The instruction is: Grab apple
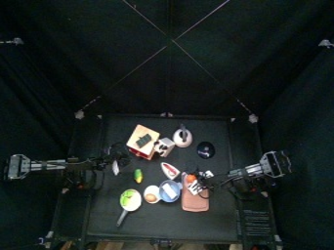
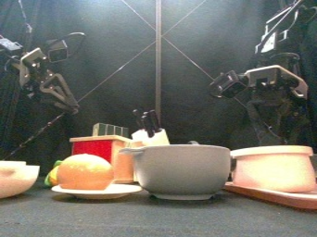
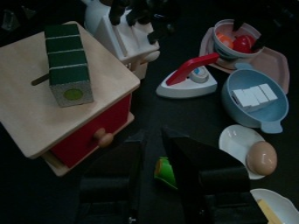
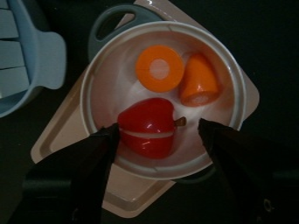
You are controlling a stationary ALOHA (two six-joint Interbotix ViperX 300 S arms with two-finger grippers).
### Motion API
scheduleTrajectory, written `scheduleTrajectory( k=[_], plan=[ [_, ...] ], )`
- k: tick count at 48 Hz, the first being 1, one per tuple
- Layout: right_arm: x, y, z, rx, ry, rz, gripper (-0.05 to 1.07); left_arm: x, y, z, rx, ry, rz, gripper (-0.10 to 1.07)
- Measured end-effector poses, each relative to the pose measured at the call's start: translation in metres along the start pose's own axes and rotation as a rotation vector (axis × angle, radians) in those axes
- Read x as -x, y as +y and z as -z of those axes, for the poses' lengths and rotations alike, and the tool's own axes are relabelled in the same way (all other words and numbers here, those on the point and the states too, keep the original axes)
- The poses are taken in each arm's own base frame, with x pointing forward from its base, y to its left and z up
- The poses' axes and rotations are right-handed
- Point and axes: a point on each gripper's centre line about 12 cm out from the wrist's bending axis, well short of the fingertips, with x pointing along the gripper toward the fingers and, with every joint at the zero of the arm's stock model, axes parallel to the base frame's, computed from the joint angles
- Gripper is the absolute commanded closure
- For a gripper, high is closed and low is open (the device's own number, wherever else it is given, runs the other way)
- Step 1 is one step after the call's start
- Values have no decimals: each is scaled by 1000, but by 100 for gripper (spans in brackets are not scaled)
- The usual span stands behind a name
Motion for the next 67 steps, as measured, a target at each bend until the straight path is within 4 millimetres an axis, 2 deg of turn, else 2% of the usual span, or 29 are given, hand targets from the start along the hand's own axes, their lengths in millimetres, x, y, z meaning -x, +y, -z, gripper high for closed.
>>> scheduleTrajectory(
  k=[36, 52, 67],
  plan=[
    [-21, -3, 2, 8, 34, 51, 3, 0, 0, -1, 0, -1, -1, 31],
    [-20, -3, 2, 1, 39, 50, 17, 0, 0, 0, 2, 1, -1, 31],
    [-13, 1, -4, -36, 59, 69, 16, 0, 0, 0, 2, -1, 0, 31]
  ],
)
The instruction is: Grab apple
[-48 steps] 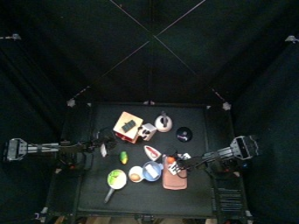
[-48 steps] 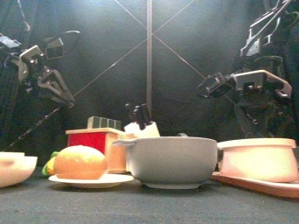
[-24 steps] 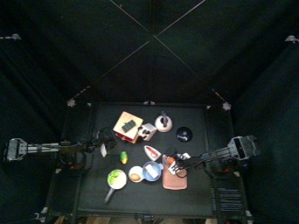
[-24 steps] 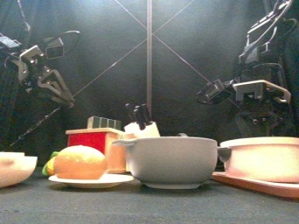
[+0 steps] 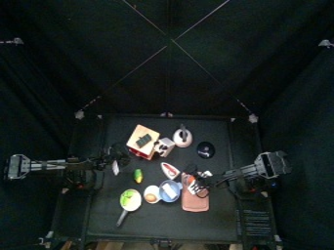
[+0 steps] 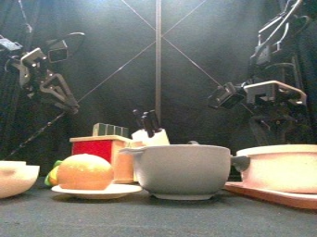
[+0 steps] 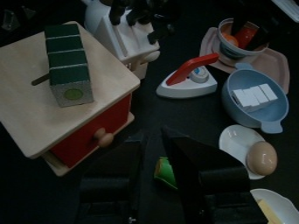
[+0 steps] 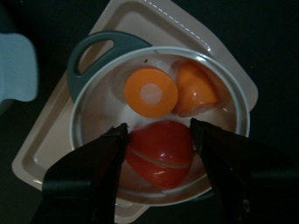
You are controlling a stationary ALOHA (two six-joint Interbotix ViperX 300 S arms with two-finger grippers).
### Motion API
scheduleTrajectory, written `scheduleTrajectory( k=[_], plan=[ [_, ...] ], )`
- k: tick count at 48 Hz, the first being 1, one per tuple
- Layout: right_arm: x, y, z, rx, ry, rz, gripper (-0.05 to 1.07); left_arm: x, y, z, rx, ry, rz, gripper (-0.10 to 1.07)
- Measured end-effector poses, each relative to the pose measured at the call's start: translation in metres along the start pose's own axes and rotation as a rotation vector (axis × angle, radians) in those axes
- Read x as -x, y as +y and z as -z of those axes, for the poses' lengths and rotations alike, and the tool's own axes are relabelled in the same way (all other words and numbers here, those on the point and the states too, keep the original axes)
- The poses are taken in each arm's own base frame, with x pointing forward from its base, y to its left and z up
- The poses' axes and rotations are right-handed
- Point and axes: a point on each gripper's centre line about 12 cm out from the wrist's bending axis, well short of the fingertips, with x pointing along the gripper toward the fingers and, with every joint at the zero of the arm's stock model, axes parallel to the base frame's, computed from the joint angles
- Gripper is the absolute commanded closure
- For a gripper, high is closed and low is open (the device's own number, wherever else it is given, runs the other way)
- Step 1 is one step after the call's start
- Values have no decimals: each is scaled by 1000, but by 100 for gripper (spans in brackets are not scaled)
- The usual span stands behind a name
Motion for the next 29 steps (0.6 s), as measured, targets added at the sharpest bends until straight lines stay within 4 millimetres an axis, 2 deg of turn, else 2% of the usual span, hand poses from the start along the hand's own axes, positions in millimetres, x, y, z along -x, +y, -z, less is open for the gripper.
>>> scheduleTrajectory(
  k=[13, 29],
  plan=[
    [14, 6, -12, -36, 5, 19, 11, 0, 0, 0, 0, 1, -1, 31],
    [15, 5, -13, -58, 19, 18, 11, 0, 0, 0, 0, 0, 0, 31]
  ],
)
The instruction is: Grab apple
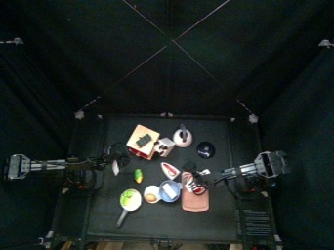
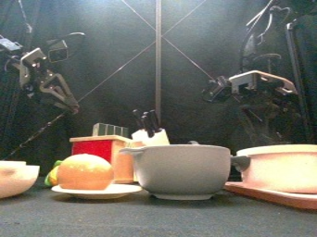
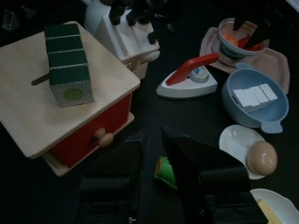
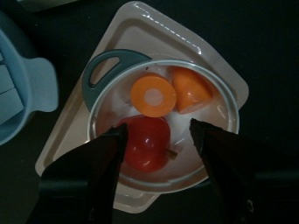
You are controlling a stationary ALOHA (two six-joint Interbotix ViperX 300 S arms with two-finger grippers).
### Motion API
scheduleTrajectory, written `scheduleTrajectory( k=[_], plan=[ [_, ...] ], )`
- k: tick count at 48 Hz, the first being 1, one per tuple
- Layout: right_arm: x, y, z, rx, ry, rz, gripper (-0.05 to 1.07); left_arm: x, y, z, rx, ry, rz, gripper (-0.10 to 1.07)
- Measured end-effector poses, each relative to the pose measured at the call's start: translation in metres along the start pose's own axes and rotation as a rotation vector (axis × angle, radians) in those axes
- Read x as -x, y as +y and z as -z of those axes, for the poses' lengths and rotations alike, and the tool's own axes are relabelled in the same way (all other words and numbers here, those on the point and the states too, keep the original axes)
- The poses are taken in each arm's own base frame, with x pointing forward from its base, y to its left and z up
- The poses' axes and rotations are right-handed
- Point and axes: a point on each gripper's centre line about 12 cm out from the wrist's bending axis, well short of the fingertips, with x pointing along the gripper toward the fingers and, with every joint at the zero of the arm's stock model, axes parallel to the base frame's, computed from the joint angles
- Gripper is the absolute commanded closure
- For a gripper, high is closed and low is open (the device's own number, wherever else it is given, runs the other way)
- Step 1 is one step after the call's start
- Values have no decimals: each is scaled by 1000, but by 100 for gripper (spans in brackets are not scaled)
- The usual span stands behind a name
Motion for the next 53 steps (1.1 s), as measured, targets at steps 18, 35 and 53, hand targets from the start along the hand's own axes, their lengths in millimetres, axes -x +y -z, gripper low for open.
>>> scheduleTrajectory(
  k=[18, 35, 53],
  plan=[
    [1, -1, 7, -26, 40, -15, 10, 0, 0, 0, 0, 2, -2, 31],
    [-7, -4, 13, -41, 58, -43, 3, 0, 0, 0, 0, 2, -2, 31],
    [-21, -16, 26, -70, 96, -45, 3, 0, 0, 0, 0, 2, -2, 32]
  ],
)
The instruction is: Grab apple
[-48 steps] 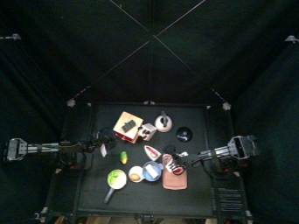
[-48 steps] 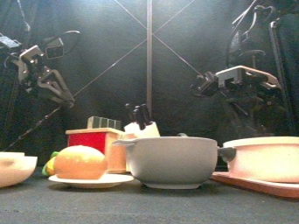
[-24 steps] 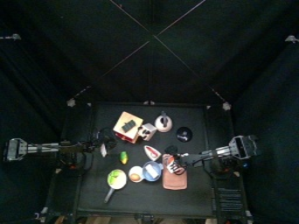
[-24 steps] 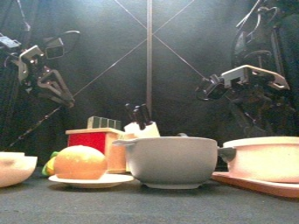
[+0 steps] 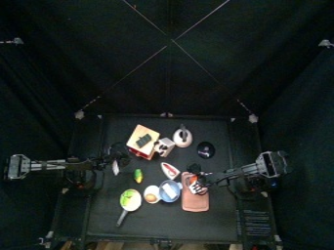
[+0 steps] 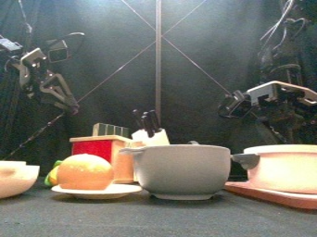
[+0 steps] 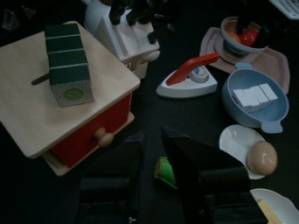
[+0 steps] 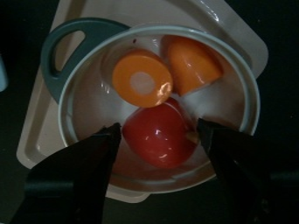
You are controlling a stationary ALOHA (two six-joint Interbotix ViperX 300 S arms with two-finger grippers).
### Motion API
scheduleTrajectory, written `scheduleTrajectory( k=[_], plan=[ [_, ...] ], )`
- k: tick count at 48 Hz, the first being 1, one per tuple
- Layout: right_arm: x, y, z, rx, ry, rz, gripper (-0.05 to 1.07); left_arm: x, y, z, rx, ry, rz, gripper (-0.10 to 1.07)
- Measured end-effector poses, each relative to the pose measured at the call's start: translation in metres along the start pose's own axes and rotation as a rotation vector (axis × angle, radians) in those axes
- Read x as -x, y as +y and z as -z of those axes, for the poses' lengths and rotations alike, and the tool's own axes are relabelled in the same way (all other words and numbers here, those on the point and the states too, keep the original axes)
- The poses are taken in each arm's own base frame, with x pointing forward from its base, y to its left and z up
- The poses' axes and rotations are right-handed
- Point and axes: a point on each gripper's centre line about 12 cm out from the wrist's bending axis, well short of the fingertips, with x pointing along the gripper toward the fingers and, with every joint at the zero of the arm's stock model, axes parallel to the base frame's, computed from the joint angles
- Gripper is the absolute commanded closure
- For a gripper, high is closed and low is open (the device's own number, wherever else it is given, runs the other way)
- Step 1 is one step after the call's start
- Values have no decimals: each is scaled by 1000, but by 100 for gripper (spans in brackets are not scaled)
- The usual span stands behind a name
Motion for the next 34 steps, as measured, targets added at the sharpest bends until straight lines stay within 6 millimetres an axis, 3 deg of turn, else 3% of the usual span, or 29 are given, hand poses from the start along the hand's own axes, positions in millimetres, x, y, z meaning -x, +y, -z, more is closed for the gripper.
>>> scheduleTrajectory(
  k=[34],
  plan=[
    [-3, -1, -3, -3, -14, -19, 21, 0, 1, 0, 1, 3, -7, 31]
  ],
)
